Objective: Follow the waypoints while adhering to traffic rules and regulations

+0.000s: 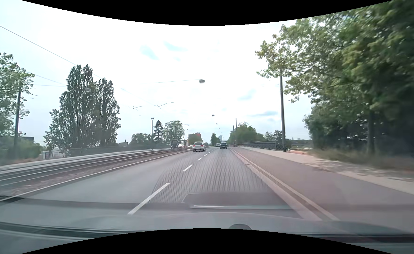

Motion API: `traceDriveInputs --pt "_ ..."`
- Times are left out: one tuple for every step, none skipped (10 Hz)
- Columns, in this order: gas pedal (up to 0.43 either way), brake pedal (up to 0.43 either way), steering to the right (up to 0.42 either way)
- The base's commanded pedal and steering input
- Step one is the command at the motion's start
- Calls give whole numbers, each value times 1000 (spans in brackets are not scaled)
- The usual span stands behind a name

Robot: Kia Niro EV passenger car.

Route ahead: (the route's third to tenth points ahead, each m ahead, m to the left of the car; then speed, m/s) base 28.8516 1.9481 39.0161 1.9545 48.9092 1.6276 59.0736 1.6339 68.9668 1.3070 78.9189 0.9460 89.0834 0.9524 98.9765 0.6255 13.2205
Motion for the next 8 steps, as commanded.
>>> traceDriveInputs --pt "197 0 -5" --pt "197 0 -5" --pt "197 0 -5" --pt "197 0 -5" --pt "197 0 -5" --pt "197 0 -5" --pt "197 0 -4" --pt "197 0 -4"
